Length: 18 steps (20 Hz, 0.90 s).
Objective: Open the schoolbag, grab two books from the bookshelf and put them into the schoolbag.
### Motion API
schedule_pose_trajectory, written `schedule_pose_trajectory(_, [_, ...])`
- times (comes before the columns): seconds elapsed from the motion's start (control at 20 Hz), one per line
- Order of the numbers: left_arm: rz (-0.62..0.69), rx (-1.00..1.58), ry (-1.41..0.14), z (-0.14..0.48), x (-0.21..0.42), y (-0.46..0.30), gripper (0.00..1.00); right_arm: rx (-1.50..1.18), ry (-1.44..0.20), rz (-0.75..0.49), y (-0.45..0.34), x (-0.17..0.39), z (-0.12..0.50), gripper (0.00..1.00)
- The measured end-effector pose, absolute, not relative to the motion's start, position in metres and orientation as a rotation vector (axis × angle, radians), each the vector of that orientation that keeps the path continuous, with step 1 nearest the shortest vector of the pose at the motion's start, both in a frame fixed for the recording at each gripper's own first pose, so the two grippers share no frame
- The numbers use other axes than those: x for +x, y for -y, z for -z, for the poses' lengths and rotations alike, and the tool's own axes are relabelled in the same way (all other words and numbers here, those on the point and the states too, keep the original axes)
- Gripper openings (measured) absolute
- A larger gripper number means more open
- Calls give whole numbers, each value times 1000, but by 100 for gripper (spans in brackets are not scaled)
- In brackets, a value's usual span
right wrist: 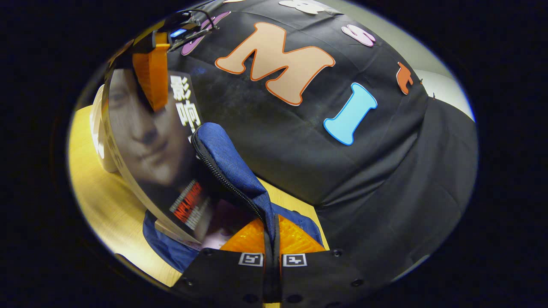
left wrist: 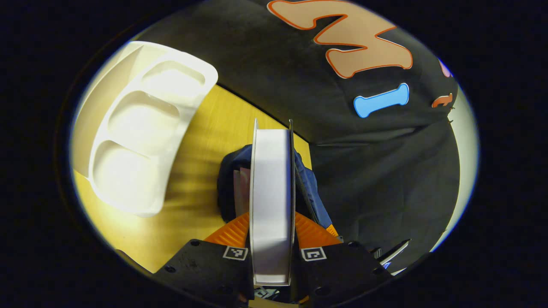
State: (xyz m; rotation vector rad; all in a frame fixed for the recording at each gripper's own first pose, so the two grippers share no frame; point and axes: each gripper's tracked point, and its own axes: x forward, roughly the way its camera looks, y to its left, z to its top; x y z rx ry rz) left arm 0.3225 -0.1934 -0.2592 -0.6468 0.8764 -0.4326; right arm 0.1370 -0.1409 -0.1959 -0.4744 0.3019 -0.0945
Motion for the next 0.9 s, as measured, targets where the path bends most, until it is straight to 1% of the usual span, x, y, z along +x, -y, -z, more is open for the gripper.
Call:
schedule_pose_trajectory(0.1, [466,-654,-858,273,328,212,31,-470,-297,95,140,138,195,5])
schedule_pose_trajectory(0.35, [518,-730,-819,293,352,243,31,-458,-282,94,140,140,194,5])
schedule_pose_trajectory(0.45, [530,-781,-816,298,356,254,31,-462,-273,90,140,141,192,1])
schedule_pose_trajectory(0.6, [555,-826,-819,314,363,271,31,-461,-266,80,139,142,192,3])
schedule_pose_trajectory(0.7, [566,-843,-819,321,368,280,31,-457,-261,76,138,141,192,1])
schedule_pose_trajectory(0.9, [591,-855,-823,335,374,296,31,-464,-256,61,135,141,191,5])
